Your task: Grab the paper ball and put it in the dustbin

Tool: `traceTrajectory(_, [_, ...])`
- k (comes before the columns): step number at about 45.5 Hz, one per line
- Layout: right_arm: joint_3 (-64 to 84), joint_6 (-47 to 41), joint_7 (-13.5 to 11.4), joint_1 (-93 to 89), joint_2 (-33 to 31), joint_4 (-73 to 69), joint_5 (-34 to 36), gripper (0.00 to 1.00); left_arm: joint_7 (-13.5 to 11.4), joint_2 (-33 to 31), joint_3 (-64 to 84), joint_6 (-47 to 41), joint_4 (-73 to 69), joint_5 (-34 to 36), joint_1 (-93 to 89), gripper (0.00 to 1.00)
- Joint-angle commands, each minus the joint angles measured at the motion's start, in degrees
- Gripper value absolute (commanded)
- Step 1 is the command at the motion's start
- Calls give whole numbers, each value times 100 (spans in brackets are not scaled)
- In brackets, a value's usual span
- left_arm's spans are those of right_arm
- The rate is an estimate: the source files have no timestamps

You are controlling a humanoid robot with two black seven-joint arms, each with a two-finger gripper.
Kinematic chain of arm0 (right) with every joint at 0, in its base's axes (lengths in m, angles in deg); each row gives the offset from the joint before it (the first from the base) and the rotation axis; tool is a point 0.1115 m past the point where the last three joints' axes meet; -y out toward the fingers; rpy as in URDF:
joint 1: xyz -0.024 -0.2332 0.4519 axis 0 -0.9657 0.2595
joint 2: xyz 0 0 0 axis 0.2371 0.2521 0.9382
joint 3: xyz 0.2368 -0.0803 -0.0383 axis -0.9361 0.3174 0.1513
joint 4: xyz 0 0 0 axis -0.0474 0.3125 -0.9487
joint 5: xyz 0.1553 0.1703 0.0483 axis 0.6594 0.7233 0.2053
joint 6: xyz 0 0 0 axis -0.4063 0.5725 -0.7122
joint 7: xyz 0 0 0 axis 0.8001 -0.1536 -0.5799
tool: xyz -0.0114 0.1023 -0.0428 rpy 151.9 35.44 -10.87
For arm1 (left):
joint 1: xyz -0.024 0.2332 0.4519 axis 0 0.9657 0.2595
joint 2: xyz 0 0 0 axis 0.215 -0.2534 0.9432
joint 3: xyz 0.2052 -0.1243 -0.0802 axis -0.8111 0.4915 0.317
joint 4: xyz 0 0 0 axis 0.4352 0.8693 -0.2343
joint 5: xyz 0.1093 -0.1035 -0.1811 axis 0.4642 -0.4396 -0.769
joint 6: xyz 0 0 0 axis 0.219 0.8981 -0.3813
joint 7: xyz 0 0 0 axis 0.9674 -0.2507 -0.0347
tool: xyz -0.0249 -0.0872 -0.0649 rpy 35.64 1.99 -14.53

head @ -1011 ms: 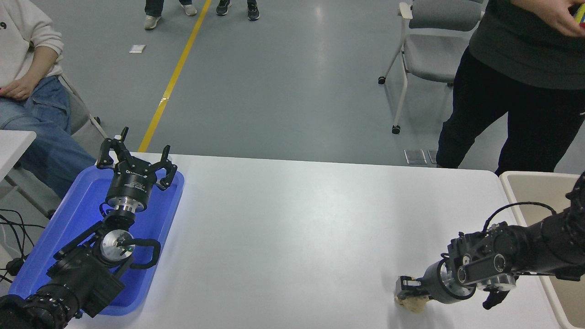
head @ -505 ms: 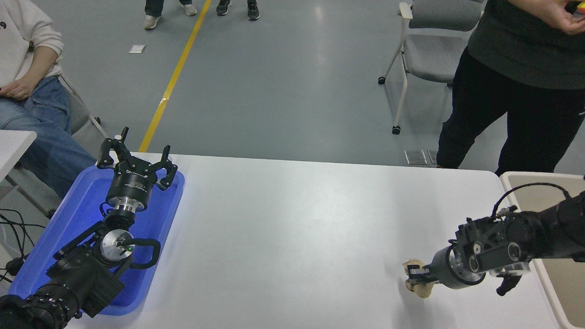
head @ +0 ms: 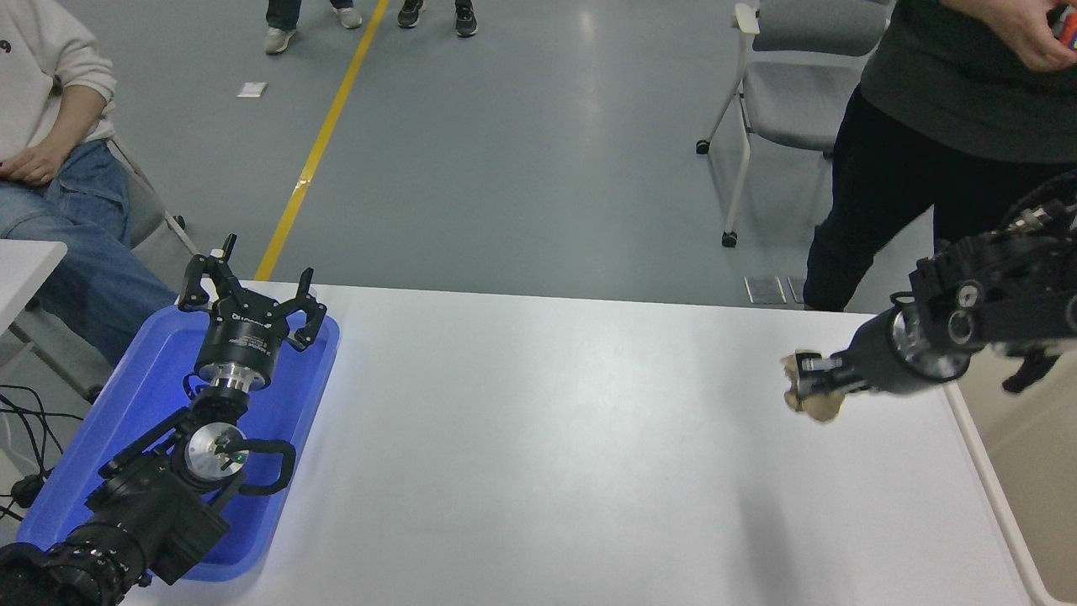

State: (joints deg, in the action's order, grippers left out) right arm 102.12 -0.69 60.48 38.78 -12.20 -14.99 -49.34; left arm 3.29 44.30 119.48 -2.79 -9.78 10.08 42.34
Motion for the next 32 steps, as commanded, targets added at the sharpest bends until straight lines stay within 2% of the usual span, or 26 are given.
traceTrajectory(1, [153, -802, -8, 1228, -280, -45, 12, 0, 0, 0, 0, -3, 0, -7, 0, 100])
traceTrajectory(13, [302, -1022, -8, 1642, -324, -45, -14, 0, 0, 0, 0, -3, 0, -7, 0, 100])
traceTrajectory(32, [311, -864, -17, 1317, -570, 78, -58, 0, 0, 0, 0, -3, 0, -7, 0, 100])
